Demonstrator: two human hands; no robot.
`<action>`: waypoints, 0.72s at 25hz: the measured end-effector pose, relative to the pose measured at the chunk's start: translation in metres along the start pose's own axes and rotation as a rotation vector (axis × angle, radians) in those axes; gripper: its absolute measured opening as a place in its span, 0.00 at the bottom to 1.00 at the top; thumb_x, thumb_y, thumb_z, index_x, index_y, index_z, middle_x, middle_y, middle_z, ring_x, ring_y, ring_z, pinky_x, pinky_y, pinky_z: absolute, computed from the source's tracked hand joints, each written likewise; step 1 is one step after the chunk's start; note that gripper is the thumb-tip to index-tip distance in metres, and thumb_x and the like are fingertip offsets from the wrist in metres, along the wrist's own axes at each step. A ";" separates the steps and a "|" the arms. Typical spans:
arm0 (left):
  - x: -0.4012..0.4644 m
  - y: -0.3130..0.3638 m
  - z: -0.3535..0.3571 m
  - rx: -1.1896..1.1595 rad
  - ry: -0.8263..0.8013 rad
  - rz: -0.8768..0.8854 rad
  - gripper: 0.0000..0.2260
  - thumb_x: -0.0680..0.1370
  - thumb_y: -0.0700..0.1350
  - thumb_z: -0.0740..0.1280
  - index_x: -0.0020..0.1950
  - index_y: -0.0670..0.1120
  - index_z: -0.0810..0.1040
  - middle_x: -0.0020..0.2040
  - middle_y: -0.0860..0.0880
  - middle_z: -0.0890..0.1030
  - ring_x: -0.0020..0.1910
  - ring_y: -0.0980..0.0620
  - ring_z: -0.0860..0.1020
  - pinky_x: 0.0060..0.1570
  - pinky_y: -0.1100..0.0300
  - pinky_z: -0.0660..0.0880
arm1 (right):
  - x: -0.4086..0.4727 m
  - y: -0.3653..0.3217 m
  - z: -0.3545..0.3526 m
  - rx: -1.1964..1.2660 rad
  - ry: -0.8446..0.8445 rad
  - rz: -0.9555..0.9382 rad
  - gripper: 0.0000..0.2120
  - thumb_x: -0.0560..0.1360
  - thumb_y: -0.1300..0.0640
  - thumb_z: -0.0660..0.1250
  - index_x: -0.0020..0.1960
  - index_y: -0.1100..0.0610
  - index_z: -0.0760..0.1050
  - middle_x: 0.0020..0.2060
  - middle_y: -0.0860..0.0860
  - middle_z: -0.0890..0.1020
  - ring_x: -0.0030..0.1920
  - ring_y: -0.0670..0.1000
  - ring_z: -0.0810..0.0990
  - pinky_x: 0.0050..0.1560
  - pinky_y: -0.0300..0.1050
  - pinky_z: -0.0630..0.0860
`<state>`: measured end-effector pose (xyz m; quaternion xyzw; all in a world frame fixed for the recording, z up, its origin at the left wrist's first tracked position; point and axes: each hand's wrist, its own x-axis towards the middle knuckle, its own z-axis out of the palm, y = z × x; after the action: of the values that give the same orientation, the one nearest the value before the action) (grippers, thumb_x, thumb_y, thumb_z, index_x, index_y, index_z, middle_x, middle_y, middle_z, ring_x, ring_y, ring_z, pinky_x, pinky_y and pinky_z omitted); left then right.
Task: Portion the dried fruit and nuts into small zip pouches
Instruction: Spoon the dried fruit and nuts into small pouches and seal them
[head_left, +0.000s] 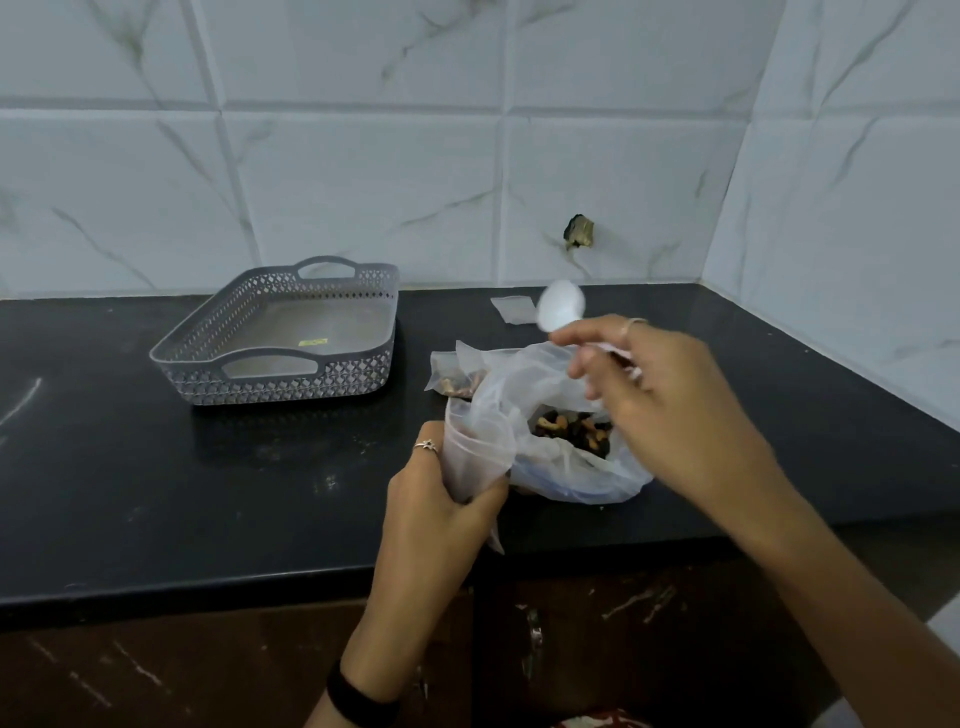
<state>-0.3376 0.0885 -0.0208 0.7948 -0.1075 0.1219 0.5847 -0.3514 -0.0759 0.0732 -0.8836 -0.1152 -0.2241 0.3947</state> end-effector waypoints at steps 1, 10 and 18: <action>-0.001 -0.003 -0.002 -0.009 -0.010 -0.040 0.14 0.72 0.43 0.73 0.49 0.57 0.72 0.48 0.58 0.79 0.46 0.67 0.78 0.40 0.70 0.76 | -0.004 0.009 -0.012 0.020 0.003 0.027 0.14 0.79 0.60 0.59 0.58 0.46 0.76 0.41 0.44 0.81 0.37 0.41 0.79 0.40 0.32 0.75; -0.006 0.002 0.005 -0.308 -0.072 -0.333 0.16 0.73 0.37 0.71 0.51 0.57 0.78 0.46 0.53 0.85 0.50 0.51 0.82 0.53 0.50 0.79 | -0.008 0.057 -0.016 -0.351 -0.181 0.244 0.04 0.78 0.58 0.62 0.48 0.50 0.75 0.42 0.48 0.81 0.37 0.42 0.79 0.36 0.38 0.73; 0.002 0.006 0.011 -0.369 -0.094 -0.404 0.15 0.73 0.37 0.72 0.55 0.53 0.77 0.44 0.52 0.85 0.47 0.50 0.83 0.51 0.45 0.80 | 0.021 0.067 0.025 -0.808 -0.328 -0.021 0.13 0.75 0.67 0.60 0.58 0.58 0.68 0.48 0.52 0.78 0.45 0.53 0.77 0.37 0.44 0.66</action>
<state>-0.3373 0.0766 -0.0178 0.6848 0.0060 -0.0559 0.7265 -0.2998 -0.1009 0.0260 -0.9898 -0.0884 -0.1117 -0.0084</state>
